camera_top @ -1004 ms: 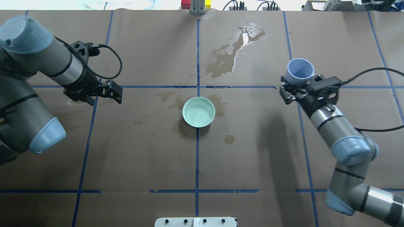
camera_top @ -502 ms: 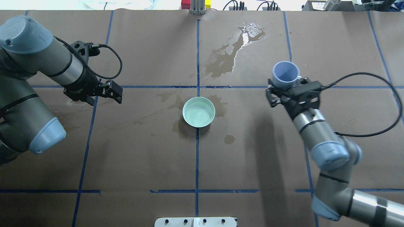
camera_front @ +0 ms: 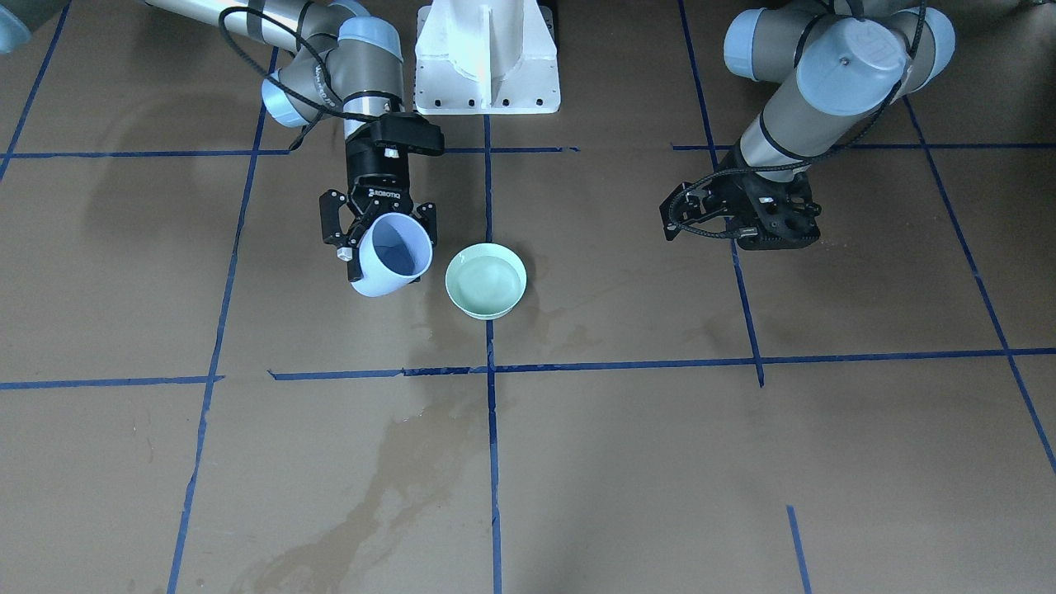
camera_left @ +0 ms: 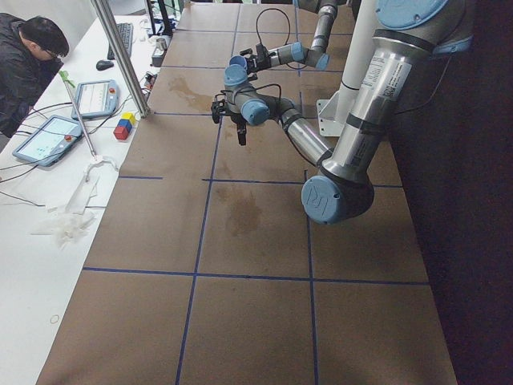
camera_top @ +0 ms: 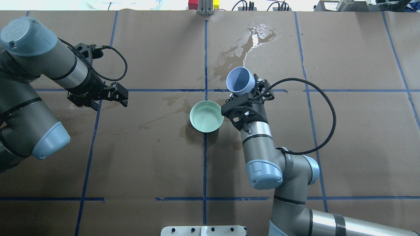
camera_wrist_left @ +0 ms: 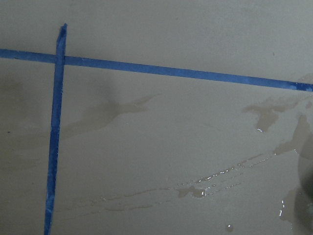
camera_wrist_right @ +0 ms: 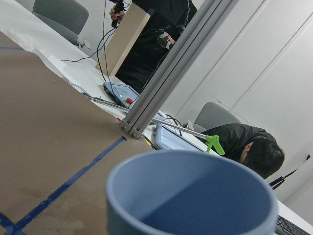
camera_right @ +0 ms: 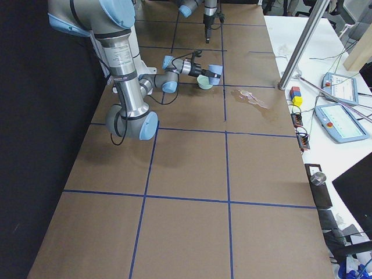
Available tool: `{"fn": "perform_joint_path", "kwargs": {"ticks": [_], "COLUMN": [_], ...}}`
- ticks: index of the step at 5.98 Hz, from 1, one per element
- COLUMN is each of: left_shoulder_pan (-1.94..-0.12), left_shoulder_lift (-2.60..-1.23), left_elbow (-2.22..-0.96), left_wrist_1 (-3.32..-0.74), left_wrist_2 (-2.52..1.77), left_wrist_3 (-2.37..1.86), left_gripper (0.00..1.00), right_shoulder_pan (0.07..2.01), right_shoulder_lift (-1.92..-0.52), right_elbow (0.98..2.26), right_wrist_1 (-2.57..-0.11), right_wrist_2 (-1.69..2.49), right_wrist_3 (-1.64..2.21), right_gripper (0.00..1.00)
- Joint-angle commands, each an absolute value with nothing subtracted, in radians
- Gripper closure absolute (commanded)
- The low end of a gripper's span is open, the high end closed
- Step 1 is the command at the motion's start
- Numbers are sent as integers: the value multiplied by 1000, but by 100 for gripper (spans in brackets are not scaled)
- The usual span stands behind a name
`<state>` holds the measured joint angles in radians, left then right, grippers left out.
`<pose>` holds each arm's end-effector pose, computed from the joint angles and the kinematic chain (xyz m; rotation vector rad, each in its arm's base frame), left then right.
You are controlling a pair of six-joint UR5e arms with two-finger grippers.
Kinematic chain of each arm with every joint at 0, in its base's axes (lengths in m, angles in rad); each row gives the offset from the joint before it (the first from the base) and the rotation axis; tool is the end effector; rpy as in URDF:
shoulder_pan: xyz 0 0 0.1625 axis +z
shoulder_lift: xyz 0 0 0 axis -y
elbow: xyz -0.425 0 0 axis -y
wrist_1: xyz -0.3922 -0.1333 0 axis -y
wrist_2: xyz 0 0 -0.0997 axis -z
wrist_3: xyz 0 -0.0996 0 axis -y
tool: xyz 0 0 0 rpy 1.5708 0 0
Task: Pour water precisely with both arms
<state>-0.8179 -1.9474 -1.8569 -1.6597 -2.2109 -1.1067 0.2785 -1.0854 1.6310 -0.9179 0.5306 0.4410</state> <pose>0.3515 -0.4831 0.3067 -0.0545 0.9435 -0.0867 -0.5327 -0.3803 0.2603 1.3665 -0.2330 -0.0881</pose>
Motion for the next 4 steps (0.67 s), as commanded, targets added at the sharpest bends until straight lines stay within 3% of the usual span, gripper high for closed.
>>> {"fn": "perform_joint_path", "kwargs": {"ticks": [1, 4], "left_shoulder_pan": [-818, -819], "left_shoulder_lift": [-1948, -1948], "left_elbow": [-1856, -1858], "left_wrist_1": [-1660, -1661], "left_wrist_2": [-2212, -2212], "left_wrist_3": [-1111, -1109], "left_gripper": [0, 0], "right_shoulder_pan": [261, 239], "right_shoulder_lift": [-1055, -1058], "right_elbow": [1629, 1628], "right_wrist_1": [-1056, -1101], "right_wrist_2": [503, 460], "right_wrist_3": [414, 176], "right_gripper": [100, 100]}}
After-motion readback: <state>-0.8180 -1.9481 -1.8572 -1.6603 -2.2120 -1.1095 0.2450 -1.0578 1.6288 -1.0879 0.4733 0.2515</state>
